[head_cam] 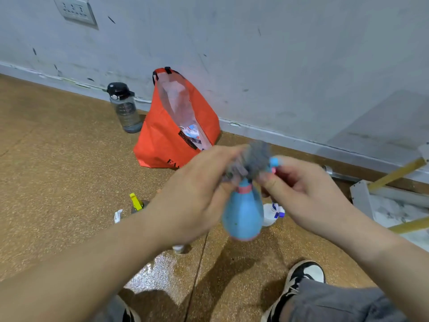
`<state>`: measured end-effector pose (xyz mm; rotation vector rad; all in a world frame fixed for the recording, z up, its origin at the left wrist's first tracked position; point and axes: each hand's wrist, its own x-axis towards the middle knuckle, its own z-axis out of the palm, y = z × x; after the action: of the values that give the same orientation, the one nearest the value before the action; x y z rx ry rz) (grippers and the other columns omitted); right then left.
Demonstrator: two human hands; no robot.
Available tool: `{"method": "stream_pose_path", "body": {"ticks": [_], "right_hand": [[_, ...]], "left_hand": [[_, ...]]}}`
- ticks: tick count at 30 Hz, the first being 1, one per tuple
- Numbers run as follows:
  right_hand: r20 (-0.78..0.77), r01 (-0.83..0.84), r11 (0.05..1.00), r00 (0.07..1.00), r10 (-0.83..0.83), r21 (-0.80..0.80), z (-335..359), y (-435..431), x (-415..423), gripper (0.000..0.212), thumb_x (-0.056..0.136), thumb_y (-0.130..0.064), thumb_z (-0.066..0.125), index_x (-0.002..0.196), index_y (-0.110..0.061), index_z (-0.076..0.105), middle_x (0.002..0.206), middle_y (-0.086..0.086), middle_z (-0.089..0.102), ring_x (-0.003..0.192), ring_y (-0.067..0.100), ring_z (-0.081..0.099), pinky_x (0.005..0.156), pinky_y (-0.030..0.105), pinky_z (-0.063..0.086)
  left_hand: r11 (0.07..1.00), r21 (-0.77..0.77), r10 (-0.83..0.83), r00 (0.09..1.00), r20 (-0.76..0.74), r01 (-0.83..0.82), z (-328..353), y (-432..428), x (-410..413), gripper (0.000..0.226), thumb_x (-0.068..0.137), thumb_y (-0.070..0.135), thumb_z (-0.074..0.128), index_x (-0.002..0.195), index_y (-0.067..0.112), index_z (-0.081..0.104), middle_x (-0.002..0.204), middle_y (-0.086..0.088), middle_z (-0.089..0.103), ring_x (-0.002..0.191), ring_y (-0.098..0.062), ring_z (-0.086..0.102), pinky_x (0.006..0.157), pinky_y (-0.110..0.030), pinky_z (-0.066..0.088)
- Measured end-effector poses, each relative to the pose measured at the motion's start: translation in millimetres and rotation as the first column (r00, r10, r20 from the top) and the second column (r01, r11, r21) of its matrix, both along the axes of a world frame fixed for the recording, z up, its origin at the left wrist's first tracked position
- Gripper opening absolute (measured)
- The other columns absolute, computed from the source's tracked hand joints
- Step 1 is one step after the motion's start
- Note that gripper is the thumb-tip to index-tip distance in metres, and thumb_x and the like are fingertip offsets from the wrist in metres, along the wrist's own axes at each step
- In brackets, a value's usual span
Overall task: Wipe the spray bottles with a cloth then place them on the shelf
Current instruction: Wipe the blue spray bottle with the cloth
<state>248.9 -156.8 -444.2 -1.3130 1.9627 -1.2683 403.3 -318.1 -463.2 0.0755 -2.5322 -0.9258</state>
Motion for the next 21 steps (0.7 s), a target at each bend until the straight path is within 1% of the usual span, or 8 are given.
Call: {"method": "stream_pose_path", "body": {"ticks": [3,4,6,12,14,16,18,21], "right_hand": [[0.137,0.249,0.968,0.958,-0.252,0.039,2,-4,-6,0.032,0.098,-0.05,0.06,0.087,-0.025,0.076,0.075,0.011,0.065,0.066,0.011,0.054,0.065,0.033,0.046],[0.142,0.295,0.953,0.943,-0.301,0.063,3,-4,-8,0.034,0.099,-0.051,0.06,0.086,-0.025,0.076,0.08,0.018,0.065,0.067,0.014,0.054,0.067,0.039,0.046],[0.178,0.348,0.932,0.915,-0.362,0.102,3,-3,-11,0.038,0.101,-0.05,0.059,0.083,-0.021,0.076,0.083,0.018,0.069,0.069,0.017,0.057,0.069,0.045,0.05],[0.24,0.397,0.911,0.879,-0.412,0.112,2,-6,-9,0.041,0.1,-0.04,0.063,0.076,-0.009,0.075,0.072,0.01,0.074,0.068,0.014,0.069,0.072,0.042,0.06],[0.251,0.413,0.903,0.868,-0.429,0.116,1,-8,-8,0.047,0.099,-0.043,0.065,0.077,-0.003,0.075,0.071,0.015,0.073,0.065,0.016,0.068,0.071,0.045,0.062],[0.217,0.415,0.903,0.876,-0.43,0.113,1,-10,-4,0.065,0.092,-0.056,0.064,0.079,0.008,0.067,0.072,0.031,0.063,0.062,0.022,0.055,0.068,0.059,0.059],[0.225,0.418,0.902,0.874,-0.431,0.107,0,-11,0,0.078,0.085,-0.065,0.06,0.081,0.013,0.058,0.069,0.035,0.056,0.064,0.023,0.045,0.061,0.055,0.051],[0.298,0.398,0.908,0.858,-0.418,0.128,-2,-14,10,0.077,0.086,-0.067,0.056,0.088,0.01,0.06,0.092,0.042,0.062,0.066,0.036,0.061,0.067,0.058,0.056]], "left_hand": [[0.723,0.623,0.217,0.954,0.207,-0.299,-1,-10,-5,0.021,0.109,0.028,0.049,0.111,0.019,0.067,0.098,0.002,0.075,0.09,-0.019,0.071,0.082,-0.034,0.059],[0.568,0.726,0.271,0.921,0.28,-0.388,-4,-13,-6,0.024,0.109,0.03,0.05,0.107,0.015,0.069,0.098,-0.006,0.077,0.092,-0.024,0.074,0.084,-0.039,0.061],[0.495,0.73,0.334,0.879,0.34,-0.471,-5,-16,-4,0.031,0.105,0.043,0.053,0.107,0.017,0.07,0.109,-0.015,0.076,0.106,-0.034,0.072,0.096,-0.055,0.057],[0.813,0.529,0.191,0.97,0.151,-0.243,2,25,5,0.034,0.103,0.043,0.044,0.114,0.02,0.065,0.091,0.006,0.07,0.084,-0.006,0.062,0.076,-0.036,0.051],[0.853,0.502,0.08,0.986,0.148,-0.144,-2,39,5,0.035,0.107,0.043,0.041,0.135,0.033,0.059,0.115,0.023,0.069,0.109,0.003,0.062,0.094,-0.034,0.051],[0.931,0.35,0.024,0.975,0.22,-0.102,-9,53,6,0.057,0.105,0.057,0.029,0.159,0.039,0.031,0.16,0.027,0.037,0.148,0.007,0.031,0.122,-0.028,0.029],[0.971,0.176,0.101,0.945,0.311,-0.162,-11,67,7,0.076,0.094,0.074,0.01,0.161,0.04,-0.002,0.166,0.03,-0.005,0.151,0.015,-0.009,0.122,-0.011,-0.002],[0.972,0.064,0.21,0.957,0.2,-0.226,-15,68,2,0.075,0.1,0.07,0.015,0.162,0.029,0.024,0.164,0.017,0.026,0.153,-0.004,0.021,0.122,-0.02,0.016]]}}
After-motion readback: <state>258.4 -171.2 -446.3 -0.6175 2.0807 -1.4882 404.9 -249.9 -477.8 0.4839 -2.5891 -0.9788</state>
